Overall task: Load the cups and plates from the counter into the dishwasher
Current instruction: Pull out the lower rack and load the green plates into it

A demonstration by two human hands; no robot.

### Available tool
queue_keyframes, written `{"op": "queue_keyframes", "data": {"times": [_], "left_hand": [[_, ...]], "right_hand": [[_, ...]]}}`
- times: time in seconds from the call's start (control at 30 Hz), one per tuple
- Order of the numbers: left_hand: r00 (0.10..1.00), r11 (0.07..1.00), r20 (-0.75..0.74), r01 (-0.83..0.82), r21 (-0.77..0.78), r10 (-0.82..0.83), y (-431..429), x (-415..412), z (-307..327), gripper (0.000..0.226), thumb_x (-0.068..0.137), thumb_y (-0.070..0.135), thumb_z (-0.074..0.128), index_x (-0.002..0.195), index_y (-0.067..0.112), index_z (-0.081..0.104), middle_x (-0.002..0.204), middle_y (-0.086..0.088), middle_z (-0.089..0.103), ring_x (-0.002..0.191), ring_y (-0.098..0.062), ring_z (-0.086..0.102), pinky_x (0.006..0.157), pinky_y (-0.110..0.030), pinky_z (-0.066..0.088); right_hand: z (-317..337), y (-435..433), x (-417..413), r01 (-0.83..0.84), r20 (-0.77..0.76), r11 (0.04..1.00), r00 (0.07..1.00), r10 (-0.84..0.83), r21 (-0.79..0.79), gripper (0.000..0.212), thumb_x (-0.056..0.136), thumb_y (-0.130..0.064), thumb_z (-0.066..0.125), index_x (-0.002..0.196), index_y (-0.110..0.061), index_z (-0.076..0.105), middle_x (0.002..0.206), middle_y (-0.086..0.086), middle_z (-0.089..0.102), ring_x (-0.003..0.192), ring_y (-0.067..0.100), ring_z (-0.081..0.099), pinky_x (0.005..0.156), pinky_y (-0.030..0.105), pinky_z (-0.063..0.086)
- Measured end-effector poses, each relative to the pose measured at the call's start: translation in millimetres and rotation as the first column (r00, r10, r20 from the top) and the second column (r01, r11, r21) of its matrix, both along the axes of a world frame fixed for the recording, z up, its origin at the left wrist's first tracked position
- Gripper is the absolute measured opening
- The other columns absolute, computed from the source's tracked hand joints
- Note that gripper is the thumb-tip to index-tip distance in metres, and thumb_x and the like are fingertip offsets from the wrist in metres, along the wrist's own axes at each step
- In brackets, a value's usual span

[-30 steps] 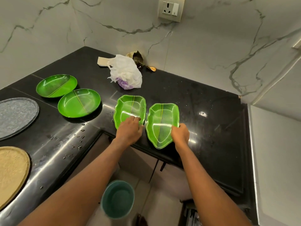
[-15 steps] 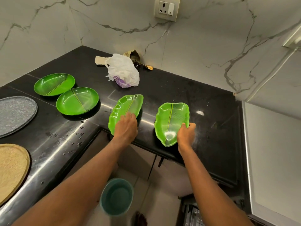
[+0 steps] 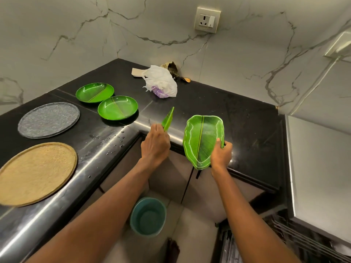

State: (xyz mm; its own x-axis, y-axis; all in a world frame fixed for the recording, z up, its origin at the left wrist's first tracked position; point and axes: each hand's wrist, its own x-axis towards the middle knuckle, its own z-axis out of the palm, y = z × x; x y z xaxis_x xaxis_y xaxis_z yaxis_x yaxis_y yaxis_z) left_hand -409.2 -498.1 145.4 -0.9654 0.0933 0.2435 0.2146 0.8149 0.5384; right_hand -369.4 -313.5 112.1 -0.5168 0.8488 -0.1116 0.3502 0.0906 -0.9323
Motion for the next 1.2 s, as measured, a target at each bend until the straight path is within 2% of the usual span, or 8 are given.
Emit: {"op": "queue_keyframes", "data": {"times": [0.2, 0.3, 0.47, 0.6, 0.7, 0.9, 1.07, 1.2], "left_hand": [[0.994, 0.973, 0.085, -0.082, 0.214, 0.065, -43.7, 78.3, -5.9, 0.031, 0.1, 0.041, 0.038, 0.096, 0.012, 0.048, 0.109, -0.009, 0.051, 0.098, -0.039, 0.054, 0.071, -0.04, 0.034], [0.99, 0.934, 0.138, -0.088, 0.345, 0.043, -59.5, 108.0, -13.1, 0.027, 0.098, 0.04, 0.045, 0.095, 0.014, 0.048, 0.105, -0.008, 0.054, 0.101, -0.032, 0.053, 0.081, -0.042, 0.038], [0.979, 0.876, 0.196, -0.137, 0.462, 0.049, -79.3, 165.0, -24.2, 0.029, 0.093, 0.04, 0.057, 0.087, 0.013, 0.047, 0.092, -0.005, 0.053, 0.091, -0.028, 0.053, 0.071, -0.034, 0.033], [0.956, 0.876, 0.291, -0.179, 0.449, 0.046, -79.2, 206.8, -35.8, 0.03, 0.089, 0.038, 0.063, 0.095, 0.011, 0.051, 0.102, -0.012, 0.061, 0.095, -0.031, 0.058, 0.078, -0.042, 0.044], [0.928, 0.895, 0.369, -0.209, 0.393, 0.055, -68.0, 236.3, -41.4, 0.031, 0.091, 0.034, 0.06, 0.107, 0.009, 0.051, 0.111, -0.013, 0.062, 0.102, -0.033, 0.058, 0.082, -0.039, 0.042], [0.899, 0.928, 0.437, -0.154, 0.338, -0.01, -32.4, 293.3, -46.3, 0.029, 0.095, 0.029, 0.052, 0.112, 0.006, 0.045, 0.118, -0.018, 0.06, 0.109, -0.037, 0.056, 0.088, -0.041, 0.041], [0.888, 0.947, 0.452, -0.068, 0.315, -0.087, 7.7, 351.6, -53.2, 0.017, 0.094, 0.025, 0.05, 0.098, 0.012, 0.04, 0.111, -0.018, 0.06, 0.103, -0.038, 0.056, 0.08, -0.041, 0.04], [0.88, 0.96, 0.456, -0.003, 0.28, -0.13, 46.7, 407.9, -60.1, 0.015, 0.091, 0.022, 0.049, 0.091, 0.012, 0.038, 0.104, -0.018, 0.061, 0.097, -0.038, 0.057, 0.071, -0.038, 0.034]], "right_hand": [[-10.5, -39.9, 73.7, -0.051, -0.008, 0.999, 0.999, 0.052, 0.018, 0.026, 0.098, -0.031, 0.05, 0.106, -0.008, 0.058, 0.091, 0.005, 0.056, 0.083, 0.024, 0.052, 0.071, 0.03, 0.037], [-15.7, -53.6, 106.7, -0.065, -0.019, 0.998, 0.998, 0.065, -0.012, 0.022, 0.096, -0.027, 0.053, 0.103, -0.007, 0.061, 0.089, 0.006, 0.062, 0.079, 0.025, 0.057, 0.069, 0.033, 0.044], [-16.6, -74.1, 171.4, -0.073, -0.021, 0.996, 0.997, 0.072, -0.052, 0.014, 0.094, -0.025, 0.052, 0.1, -0.015, 0.06, 0.081, 0.0, 0.061, 0.078, 0.023, 0.06, 0.075, 0.043, 0.052], [-13.7, -73.9, 222.4, -0.06, -0.002, 0.998, 0.998, 0.06, -0.031, 0.01, 0.096, -0.025, 0.049, 0.098, -0.016, 0.055, 0.08, -0.002, 0.058, 0.076, 0.021, 0.059, 0.07, 0.038, 0.051], [-11.1, -66.3, 258.5, -0.04, 0.036, 0.999, 0.999, 0.039, 0.032, 0.005, 0.098, -0.023, 0.048, 0.096, -0.019, 0.051, 0.075, -0.006, 0.05, 0.067, 0.012, 0.048, 0.055, 0.026, 0.035], [-23.7, -38.5, 316.7, -0.009, 0.115, 0.998, 0.993, 0.003, 0.058, 0.018, 0.096, -0.024, 0.049, 0.109, -0.014, 0.056, 0.094, 0.003, 0.06, 0.088, 0.025, 0.057, 0.079, 0.038, 0.046], [-30.6, 0.5, 377.5, 0.01, 0.176, 1.0, 0.984, -0.014, 0.022, 0.023, 0.095, -0.021, 0.049, 0.116, -0.011, 0.053, 0.102, 0.009, 0.061, 0.094, 0.029, 0.058, 0.082, 0.036, 0.044], [-38.9, 39.0, 435.2, 0.016, 0.181, 0.999, 0.984, -0.01, -0.032, 0.023, 0.089, -0.014, 0.05, 0.111, -0.011, 0.05, 0.097, 0.009, 0.059, 0.091, 0.03, 0.058, 0.08, 0.04, 0.047]]}}
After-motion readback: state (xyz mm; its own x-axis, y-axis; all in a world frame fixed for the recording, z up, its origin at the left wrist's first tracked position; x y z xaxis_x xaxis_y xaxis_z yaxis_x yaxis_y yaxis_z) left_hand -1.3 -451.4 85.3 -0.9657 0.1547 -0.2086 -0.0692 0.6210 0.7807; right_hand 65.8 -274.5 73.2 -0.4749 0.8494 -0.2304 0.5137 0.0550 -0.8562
